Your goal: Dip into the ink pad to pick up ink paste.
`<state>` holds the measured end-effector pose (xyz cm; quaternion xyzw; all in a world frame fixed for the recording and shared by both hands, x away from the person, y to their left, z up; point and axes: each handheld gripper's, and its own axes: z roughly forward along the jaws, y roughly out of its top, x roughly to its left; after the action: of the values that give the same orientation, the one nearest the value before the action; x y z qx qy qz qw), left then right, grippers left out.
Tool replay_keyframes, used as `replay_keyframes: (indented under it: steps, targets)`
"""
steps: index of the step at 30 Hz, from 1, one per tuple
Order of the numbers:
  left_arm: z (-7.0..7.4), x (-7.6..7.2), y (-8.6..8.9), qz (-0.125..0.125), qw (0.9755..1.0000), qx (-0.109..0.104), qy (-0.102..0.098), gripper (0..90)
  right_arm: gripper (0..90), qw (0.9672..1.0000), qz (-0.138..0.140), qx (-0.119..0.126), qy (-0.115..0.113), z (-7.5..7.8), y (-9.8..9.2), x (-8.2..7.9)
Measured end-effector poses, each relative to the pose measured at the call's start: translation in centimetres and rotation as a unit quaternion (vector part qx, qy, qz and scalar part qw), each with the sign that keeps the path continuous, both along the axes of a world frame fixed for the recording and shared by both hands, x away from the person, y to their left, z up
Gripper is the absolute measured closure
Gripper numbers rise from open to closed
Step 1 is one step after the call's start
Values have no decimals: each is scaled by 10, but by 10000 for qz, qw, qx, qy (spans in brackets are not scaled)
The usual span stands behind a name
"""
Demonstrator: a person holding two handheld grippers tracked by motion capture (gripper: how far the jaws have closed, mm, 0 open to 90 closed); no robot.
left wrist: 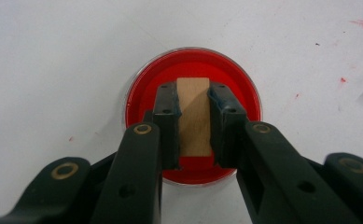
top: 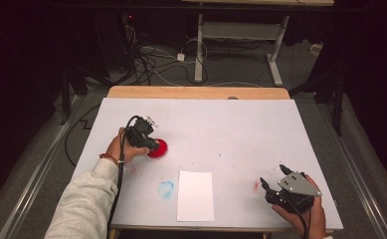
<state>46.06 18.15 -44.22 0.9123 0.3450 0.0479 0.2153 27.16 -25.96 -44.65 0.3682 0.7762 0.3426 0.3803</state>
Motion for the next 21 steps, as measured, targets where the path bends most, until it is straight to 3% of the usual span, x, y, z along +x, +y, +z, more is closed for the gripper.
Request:
replay_keyframes:
  steps: [4,9,11,21]
  targets:
    - [-2,2,2,49,9999,-100,86,737,291,10000,43,-56,-19,0,0,1]
    - [0,-2,-6,-7,9997,215,-71,738,290,10000,27,-58,-23,0,1,0]
    - [0,-3,-7,18,9997,240,-79,738,287,10000,14,-42,-21,0,1,0]
    - [-2,-4,-6,153,9997,169,-96,738,283,10000,-2,-36,-40,0,0,1]
